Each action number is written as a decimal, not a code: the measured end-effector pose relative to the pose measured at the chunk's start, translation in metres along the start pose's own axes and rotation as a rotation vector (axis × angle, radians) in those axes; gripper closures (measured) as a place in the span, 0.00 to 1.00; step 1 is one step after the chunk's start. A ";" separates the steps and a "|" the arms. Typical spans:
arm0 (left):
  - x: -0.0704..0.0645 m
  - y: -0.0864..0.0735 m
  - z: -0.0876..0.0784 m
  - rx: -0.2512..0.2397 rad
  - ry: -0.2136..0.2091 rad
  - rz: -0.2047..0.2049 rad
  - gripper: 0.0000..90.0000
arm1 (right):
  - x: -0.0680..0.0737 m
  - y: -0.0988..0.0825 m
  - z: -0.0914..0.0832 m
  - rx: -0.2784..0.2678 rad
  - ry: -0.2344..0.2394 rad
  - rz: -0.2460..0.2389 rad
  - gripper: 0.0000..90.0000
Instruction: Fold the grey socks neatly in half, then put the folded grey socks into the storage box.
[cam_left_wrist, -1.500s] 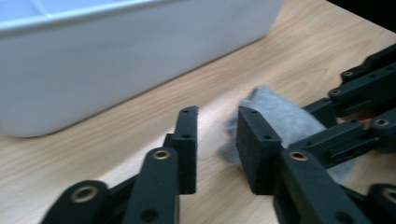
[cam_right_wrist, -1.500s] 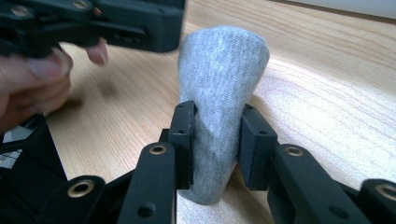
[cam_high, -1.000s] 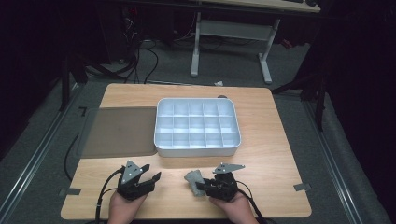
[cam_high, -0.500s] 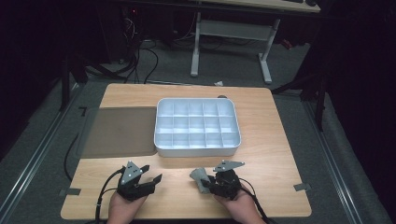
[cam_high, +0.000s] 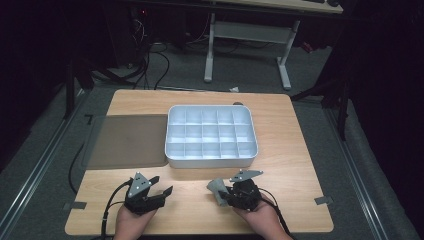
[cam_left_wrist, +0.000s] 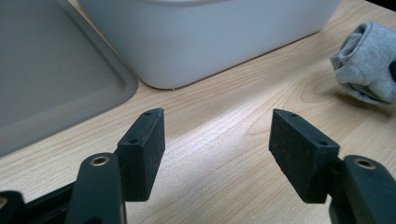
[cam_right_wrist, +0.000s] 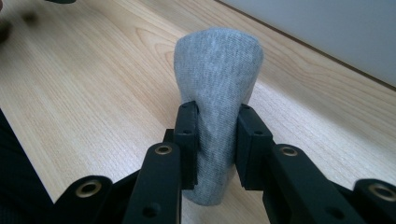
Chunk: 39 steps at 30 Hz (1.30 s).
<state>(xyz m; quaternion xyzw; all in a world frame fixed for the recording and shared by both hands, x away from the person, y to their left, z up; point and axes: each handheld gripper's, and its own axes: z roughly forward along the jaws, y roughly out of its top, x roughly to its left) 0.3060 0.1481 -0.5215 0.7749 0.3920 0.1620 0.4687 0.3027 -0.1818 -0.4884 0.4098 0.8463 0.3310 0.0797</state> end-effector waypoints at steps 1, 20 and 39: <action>0.000 0.000 0.000 0.000 0.001 0.000 0.41 | 0.000 0.000 -0.001 0.001 -0.003 -0.004 0.82; -0.001 0.000 0.000 -0.010 0.007 0.002 0.41 | -0.022 -0.002 -0.030 0.023 -0.114 -0.037 0.82; -0.003 0.002 0.001 -0.019 0.006 -0.011 0.40 | -0.045 -0.011 -0.059 0.016 -0.171 -0.024 0.82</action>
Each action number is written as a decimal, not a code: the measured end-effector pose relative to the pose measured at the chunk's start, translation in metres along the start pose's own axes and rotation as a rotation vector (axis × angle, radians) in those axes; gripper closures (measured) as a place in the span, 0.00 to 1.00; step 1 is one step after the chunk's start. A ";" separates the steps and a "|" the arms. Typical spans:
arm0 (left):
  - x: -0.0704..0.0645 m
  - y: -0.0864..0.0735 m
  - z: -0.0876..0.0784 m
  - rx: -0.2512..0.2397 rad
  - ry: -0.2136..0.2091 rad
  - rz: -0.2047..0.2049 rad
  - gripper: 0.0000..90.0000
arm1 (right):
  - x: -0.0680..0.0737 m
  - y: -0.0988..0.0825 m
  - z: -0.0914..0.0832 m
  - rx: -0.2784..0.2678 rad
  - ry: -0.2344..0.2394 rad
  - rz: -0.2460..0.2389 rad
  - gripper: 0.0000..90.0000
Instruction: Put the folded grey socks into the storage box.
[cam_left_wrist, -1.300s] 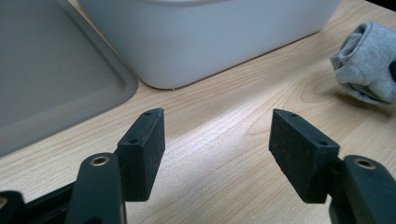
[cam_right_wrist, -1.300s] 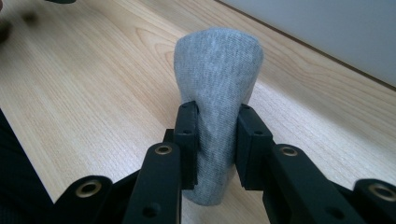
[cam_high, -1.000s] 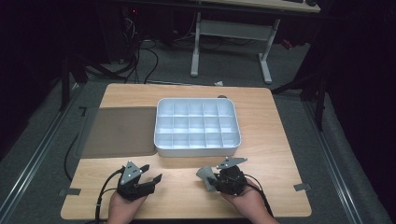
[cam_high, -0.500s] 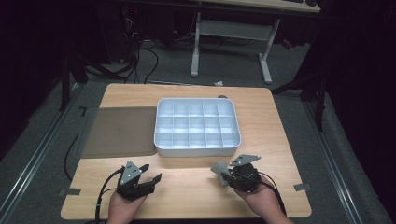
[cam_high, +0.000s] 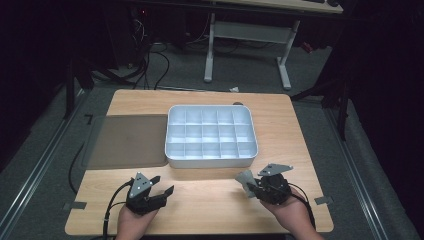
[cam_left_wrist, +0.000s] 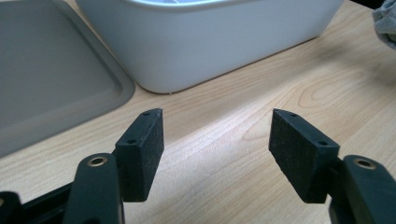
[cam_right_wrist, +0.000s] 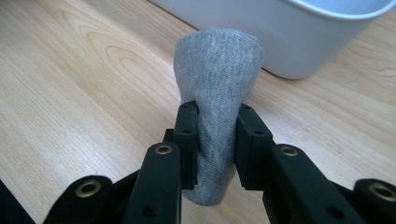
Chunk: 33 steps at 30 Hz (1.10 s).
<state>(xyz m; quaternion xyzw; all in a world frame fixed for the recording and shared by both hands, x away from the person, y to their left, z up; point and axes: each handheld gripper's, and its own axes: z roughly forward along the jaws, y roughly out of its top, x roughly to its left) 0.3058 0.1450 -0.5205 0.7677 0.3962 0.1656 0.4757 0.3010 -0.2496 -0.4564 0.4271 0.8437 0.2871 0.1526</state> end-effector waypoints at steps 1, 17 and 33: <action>0.000 0.000 0.000 0.002 0.000 0.002 0.40 | -0.001 0.000 -0.001 0.000 -0.003 0.001 0.82; 0.004 -0.003 0.000 0.002 -0.017 -0.011 0.42 | -0.015 0.014 -0.006 0.013 -0.004 0.046 0.82; 0.006 -0.001 -0.004 -0.012 -0.023 -0.028 0.43 | -0.028 0.047 -0.017 -0.002 -0.006 0.067 0.82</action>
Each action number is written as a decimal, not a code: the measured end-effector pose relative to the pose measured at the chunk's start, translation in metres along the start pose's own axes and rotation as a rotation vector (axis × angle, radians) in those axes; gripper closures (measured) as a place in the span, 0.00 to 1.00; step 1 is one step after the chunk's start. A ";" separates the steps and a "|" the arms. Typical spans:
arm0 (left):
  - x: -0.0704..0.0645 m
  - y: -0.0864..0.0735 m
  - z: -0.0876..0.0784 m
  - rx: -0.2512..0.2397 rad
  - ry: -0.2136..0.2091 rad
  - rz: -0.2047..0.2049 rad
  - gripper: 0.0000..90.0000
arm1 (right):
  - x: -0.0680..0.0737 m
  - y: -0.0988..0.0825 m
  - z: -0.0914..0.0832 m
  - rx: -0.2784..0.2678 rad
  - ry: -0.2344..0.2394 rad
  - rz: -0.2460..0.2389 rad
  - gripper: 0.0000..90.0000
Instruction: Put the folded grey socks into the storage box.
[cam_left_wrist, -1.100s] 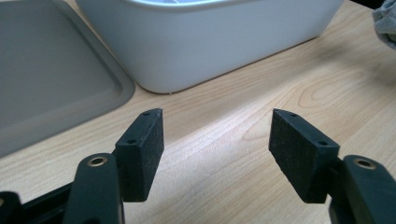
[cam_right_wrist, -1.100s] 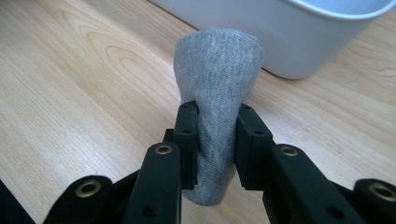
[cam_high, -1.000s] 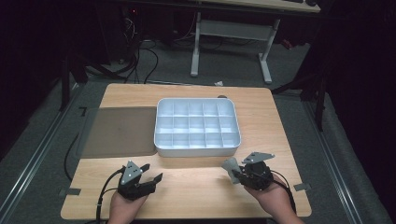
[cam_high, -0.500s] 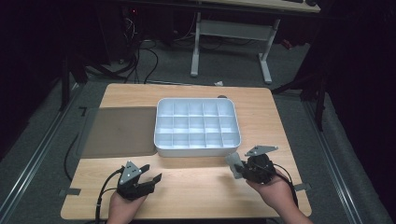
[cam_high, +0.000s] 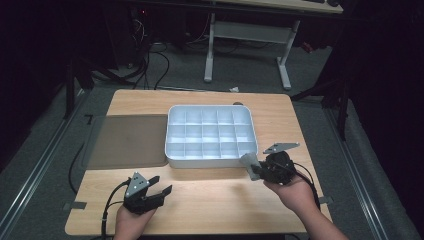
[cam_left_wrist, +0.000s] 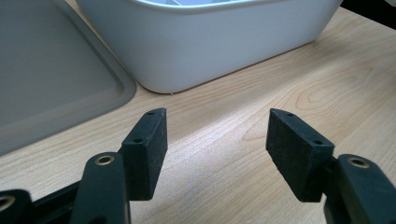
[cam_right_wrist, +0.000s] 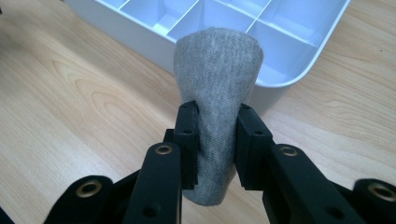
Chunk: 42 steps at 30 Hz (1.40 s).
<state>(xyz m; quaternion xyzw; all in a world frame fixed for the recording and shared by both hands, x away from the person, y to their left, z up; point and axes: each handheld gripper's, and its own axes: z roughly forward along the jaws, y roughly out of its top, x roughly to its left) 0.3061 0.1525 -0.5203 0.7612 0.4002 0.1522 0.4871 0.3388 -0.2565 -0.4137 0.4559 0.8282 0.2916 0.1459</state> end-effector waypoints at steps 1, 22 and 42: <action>0.000 0.000 0.000 -0.002 0.000 0.000 0.43 | -0.001 0.002 0.000 0.004 -0.004 0.002 0.82; 0.003 0.000 -0.001 0.001 -0.006 -0.007 0.43 | -0.020 0.044 0.019 0.035 -0.047 0.020 0.82; 0.002 0.000 -0.001 0.008 -0.011 -0.005 0.43 | -0.027 0.067 0.035 0.096 -0.062 0.022 0.82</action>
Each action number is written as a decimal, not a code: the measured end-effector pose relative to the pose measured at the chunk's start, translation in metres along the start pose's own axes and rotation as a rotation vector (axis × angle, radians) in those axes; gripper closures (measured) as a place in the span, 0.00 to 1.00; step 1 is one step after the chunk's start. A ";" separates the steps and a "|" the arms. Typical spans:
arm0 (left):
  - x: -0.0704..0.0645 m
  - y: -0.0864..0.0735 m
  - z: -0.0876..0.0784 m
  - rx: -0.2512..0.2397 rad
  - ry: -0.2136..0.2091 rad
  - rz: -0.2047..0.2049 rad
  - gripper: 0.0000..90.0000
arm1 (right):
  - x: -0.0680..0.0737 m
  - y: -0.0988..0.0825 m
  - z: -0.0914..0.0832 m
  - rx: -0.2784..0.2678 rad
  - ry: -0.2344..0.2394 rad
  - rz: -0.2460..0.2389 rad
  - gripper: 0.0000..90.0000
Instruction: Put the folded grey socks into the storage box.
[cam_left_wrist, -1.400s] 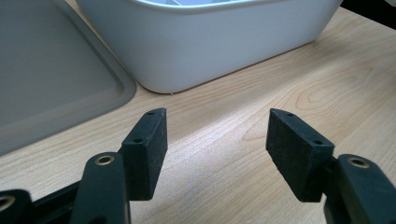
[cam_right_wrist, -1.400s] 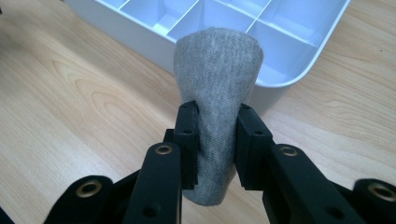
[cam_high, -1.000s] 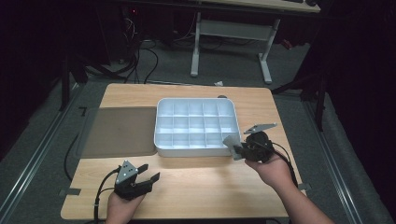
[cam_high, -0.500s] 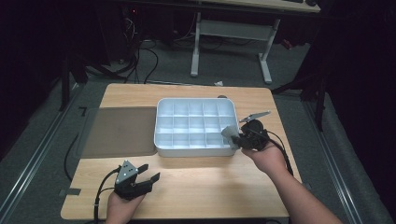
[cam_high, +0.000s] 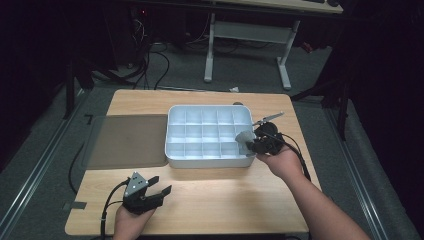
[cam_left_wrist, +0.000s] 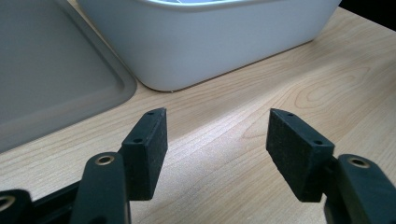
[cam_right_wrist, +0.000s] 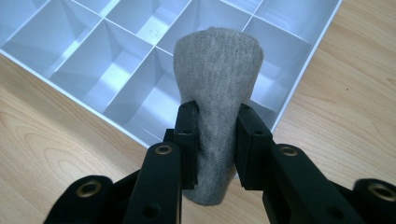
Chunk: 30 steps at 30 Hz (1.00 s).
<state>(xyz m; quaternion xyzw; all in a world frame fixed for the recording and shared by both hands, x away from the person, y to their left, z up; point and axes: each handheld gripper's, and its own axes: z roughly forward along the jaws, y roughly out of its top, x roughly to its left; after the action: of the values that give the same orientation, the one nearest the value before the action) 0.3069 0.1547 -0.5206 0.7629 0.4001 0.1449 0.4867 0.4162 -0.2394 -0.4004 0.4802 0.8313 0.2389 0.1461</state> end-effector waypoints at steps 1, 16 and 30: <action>0.000 0.000 0.000 -0.003 0.000 0.000 0.43 | 0.000 0.000 0.001 0.007 -0.003 -0.003 0.82; 0.000 0.000 0.000 0.000 -0.001 0.001 0.43 | -0.005 0.006 0.024 0.102 -0.042 0.019 0.82; 0.000 0.000 0.000 0.006 0.005 0.003 0.43 | -0.003 0.007 0.044 0.187 -0.077 0.019 0.82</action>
<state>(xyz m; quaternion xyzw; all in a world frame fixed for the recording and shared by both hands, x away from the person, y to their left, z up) 0.3072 0.1548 -0.5211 0.7645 0.4006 0.1462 0.4833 0.4435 -0.2277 -0.4339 0.5083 0.8392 0.1430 0.1299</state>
